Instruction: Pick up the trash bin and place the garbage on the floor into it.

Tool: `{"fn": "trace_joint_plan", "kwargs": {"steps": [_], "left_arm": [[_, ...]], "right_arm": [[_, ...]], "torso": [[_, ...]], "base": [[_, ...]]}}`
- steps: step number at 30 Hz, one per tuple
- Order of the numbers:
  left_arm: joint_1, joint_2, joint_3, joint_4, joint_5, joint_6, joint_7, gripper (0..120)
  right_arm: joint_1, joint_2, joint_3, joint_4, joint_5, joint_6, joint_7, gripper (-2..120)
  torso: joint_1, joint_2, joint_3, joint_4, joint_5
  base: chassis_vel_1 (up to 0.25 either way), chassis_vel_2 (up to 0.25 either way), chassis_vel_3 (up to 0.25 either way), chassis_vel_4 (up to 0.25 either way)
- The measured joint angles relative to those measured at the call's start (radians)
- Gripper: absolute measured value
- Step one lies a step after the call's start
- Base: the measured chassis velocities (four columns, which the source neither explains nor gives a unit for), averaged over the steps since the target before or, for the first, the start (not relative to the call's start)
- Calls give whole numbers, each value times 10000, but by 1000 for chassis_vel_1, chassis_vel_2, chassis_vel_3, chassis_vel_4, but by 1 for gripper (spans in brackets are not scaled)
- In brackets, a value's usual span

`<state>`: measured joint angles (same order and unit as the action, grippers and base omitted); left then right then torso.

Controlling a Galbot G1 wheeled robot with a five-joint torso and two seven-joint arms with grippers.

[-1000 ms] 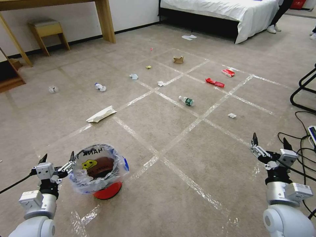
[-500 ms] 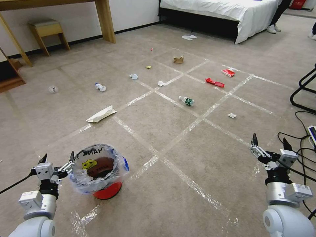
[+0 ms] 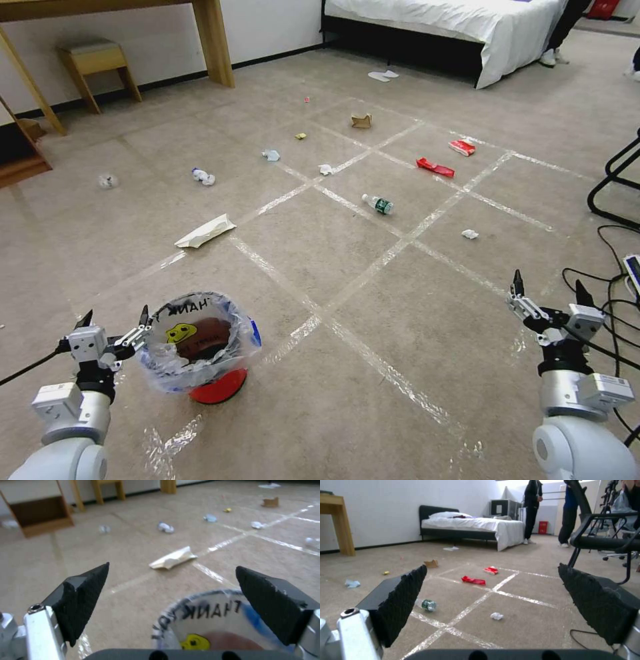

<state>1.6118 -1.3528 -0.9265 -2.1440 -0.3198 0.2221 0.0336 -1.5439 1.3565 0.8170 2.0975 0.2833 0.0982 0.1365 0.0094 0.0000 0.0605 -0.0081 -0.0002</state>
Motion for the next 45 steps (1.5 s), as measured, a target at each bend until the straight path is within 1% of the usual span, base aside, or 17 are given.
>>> {"fn": "trace_joint_plan", "kwargs": {"steps": [2,3,4,5,7,8,10,11,13,14,16,17,19,22,26,40,45], "left_arm": [[18,537,7,-62,-715,495,-83,100],[18,537,7,-62,-715,495,-83,100],[-14,990,10,-125,-1345,1065,-201,100],[-14,990,10,-125,-1345,1065,-201,100],[-196,1964,30,-122,-2858,2545,-725,100],[-196,1964,30,-122,-2858,2545,-725,100],[-380,2808,31,176,-4229,3741,-1203,100],[-380,2808,31,176,-4229,3741,-1203,100],[-503,3529,30,554,-5172,4338,-1600,100],[-503,3529,30,554,-5172,4338,-1600,100],[-627,4205,35,958,-5957,4673,-1887,100],[-627,4205,35,958,-5957,4673,-1887,100],[-782,4777,56,1326,-6873,4985,-2255,100],[-906,5045,57,1586,-7260,5114,-2369,100],[-1028,5157,124,1783,-7585,5169,-2480,100],[-1205,5008,408,2286,-7676,5175,-2485,100],[-1476,5003,720,2561,-7663,5010,-2449,100]], "right_arm": [[30,8,-12,-47,-4,1,7,100],[30,8,-12,-47,-4,1,7,100],[35,20,-14,-69,-6,6,9,100],[35,20,-14,-69,-6,6,9,100],[20,30,-19,-97,-16,22,12,100],[20,30,-19,-97,-16,22,12,100],[27,32,-16,-132,-23,43,20,100],[27,32,-16,-132,-23,43,20,100],[39,30,2,-163,-22,63,31,100],[39,30,2,-163,-22,63,31,100],[63,28,7,-219,-23,88,36,100],[63,28,7,-219,-23,88,36,100],[144,29,-17,-334,-30,107,38,100],[275,19,-110,-454,-39,105,38,100],[401,0,-180,-547,-42,81,38,100],[699,-148,-367,-755,39,-90,54,100],[755,-136,-397,-756,45,-174,86,100]], "torso": [[0,0,0,-1,0],[0,0,0,-1,0],[1,0,0,0,-1],[1,0,0,0,-1],[0,0,0,-1,1],[0,0,0,-1,1],[0,0,1,-2,-1],[0,0,1,-2,-1],[0,0,1,-1,-2],[0,0,1,-1,-2],[0,0,0,0,0],[0,0,0,0,0],[1,0,0,-2,-1],[0,-1,1,-2,0],[0,0,1,0,0],[0,0,1,0,2],[0,0,1,-1,2]], "base": [[0,0,0,0],[0,0,0,0],[0,0,0,0],[0,0,0,0],[0,0,0,0],[0,0,0,0],[0,0,0,0],[0,0,0,0],[0,0,0,0],[0,0,0,0],[0,0,0,0],[0,0,0,0],[0,0,0,0],[0,0,0,0],[0,0,0,0],[0,0,0,0],[0,0,0,0]]}}
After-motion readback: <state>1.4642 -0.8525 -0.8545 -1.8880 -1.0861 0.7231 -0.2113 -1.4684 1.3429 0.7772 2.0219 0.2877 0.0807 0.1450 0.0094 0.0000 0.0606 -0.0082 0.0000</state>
